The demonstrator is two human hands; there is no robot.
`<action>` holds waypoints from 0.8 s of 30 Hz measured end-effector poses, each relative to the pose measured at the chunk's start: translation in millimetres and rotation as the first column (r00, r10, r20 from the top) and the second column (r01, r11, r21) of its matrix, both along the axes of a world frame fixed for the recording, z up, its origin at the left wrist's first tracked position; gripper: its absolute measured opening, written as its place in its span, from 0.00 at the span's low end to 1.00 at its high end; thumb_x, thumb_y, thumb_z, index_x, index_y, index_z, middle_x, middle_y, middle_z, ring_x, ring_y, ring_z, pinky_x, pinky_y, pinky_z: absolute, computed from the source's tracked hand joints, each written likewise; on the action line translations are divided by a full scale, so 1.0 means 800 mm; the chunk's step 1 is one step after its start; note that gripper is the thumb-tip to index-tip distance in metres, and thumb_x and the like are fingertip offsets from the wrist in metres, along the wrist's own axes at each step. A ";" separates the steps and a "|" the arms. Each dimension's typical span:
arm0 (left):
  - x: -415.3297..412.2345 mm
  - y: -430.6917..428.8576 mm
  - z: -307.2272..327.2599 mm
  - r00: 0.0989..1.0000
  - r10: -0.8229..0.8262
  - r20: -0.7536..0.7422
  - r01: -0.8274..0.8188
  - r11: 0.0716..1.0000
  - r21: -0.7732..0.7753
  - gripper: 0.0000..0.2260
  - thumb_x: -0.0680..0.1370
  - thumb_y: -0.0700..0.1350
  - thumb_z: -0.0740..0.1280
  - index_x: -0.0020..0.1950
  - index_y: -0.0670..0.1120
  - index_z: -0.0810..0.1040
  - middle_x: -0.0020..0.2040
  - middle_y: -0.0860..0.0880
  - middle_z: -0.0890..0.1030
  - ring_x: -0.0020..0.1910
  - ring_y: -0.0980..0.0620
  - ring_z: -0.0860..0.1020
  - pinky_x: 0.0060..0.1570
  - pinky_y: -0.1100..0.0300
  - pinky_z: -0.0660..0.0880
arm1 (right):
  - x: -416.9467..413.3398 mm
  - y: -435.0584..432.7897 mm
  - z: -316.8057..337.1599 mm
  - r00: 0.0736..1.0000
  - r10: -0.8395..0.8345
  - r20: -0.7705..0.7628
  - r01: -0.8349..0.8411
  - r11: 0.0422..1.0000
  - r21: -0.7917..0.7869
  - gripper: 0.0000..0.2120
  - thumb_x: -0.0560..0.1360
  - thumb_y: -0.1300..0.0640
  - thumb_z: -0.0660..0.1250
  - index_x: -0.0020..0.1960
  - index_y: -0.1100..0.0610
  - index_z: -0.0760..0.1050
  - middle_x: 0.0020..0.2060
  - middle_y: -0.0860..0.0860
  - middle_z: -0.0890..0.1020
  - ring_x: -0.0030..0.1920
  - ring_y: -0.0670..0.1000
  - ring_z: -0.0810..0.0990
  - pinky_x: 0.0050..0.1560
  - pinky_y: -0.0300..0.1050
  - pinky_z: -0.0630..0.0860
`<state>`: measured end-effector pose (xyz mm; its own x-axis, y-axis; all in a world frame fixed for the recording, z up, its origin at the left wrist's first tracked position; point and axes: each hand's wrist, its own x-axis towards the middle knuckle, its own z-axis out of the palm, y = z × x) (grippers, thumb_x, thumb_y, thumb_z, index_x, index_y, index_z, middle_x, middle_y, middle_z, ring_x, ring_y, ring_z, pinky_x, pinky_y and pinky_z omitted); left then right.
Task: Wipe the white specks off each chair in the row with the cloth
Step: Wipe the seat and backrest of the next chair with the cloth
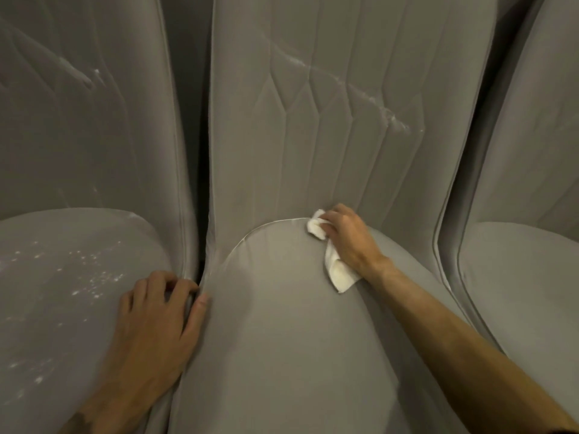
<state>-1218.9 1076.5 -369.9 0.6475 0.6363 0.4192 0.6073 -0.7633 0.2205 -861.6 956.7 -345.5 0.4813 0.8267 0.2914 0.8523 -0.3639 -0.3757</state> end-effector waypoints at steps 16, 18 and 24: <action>0.004 -0.006 0.002 1.000 0.014 0.027 -0.015 1.000 0.010 0.16 0.81 0.57 0.57 0.50 0.49 0.80 0.51 0.47 0.72 0.49 0.43 0.72 0.49 0.46 0.69 | -0.028 0.042 -0.006 0.999 -0.039 -0.007 0.039 0.999 0.034 0.09 0.79 0.56 0.62 0.48 0.58 0.81 0.45 0.52 0.79 0.48 0.56 0.77 0.48 0.45 0.69; 0.006 -0.006 0.002 1.000 0.018 0.014 -0.018 1.000 0.014 0.16 0.81 0.56 0.57 0.50 0.48 0.79 0.50 0.47 0.72 0.49 0.44 0.72 0.49 0.47 0.69 | -0.038 0.055 -0.008 0.997 -0.069 -0.024 0.070 0.997 0.045 0.08 0.78 0.58 0.64 0.48 0.57 0.81 0.46 0.53 0.80 0.49 0.56 0.78 0.47 0.45 0.68; 0.001 -0.005 0.003 1.000 0.009 -0.012 -0.009 1.000 -0.002 0.16 0.83 0.57 0.56 0.51 0.49 0.78 0.51 0.48 0.71 0.50 0.45 0.72 0.50 0.46 0.70 | -0.067 0.072 0.007 0.946 0.323 -0.035 -0.324 0.944 -0.058 0.09 0.81 0.54 0.62 0.55 0.55 0.79 0.52 0.51 0.79 0.52 0.50 0.77 0.53 0.41 0.69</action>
<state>-1217.9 1072.6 -367.8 0.6471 0.6429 0.4099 0.6164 -0.7575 0.2150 -914.9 1014.2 -340.0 0.1916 0.9551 0.2261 0.9187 -0.0934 -0.3837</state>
